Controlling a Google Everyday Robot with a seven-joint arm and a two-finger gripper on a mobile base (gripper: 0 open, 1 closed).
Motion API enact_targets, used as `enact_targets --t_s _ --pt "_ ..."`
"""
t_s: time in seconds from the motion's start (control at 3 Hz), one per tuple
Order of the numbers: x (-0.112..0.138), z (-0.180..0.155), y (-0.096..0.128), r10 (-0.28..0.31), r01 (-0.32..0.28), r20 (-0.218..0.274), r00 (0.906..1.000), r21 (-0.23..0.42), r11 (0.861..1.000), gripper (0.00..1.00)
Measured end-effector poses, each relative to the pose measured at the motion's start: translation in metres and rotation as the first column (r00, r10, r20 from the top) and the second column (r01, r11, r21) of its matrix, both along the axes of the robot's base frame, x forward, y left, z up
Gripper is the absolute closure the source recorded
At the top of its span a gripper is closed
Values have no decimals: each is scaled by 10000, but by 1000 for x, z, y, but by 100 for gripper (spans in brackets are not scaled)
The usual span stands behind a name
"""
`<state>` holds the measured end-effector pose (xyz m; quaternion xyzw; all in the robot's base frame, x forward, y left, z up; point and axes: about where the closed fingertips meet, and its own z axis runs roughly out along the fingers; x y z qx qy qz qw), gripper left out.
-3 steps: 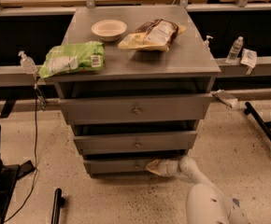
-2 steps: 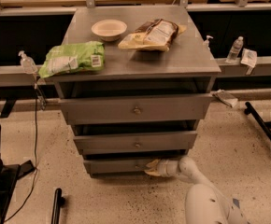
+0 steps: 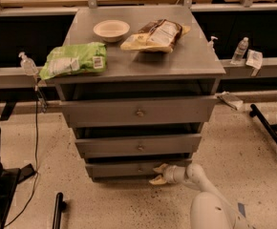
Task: Close bottom drawer
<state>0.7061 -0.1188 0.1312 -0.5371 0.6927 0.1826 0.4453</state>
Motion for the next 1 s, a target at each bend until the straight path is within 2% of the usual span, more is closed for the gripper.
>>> enact_targets --t_s 0.33,0.67,1.0 --pt "-1 0 0 0 0 -1 10000 -1 10000 27" --pt "-1 0 -1 1 -1 -2 10000 -2 10000 37" --pt "-2 0 -3 0 0 -48 10000 -59 10000 67"
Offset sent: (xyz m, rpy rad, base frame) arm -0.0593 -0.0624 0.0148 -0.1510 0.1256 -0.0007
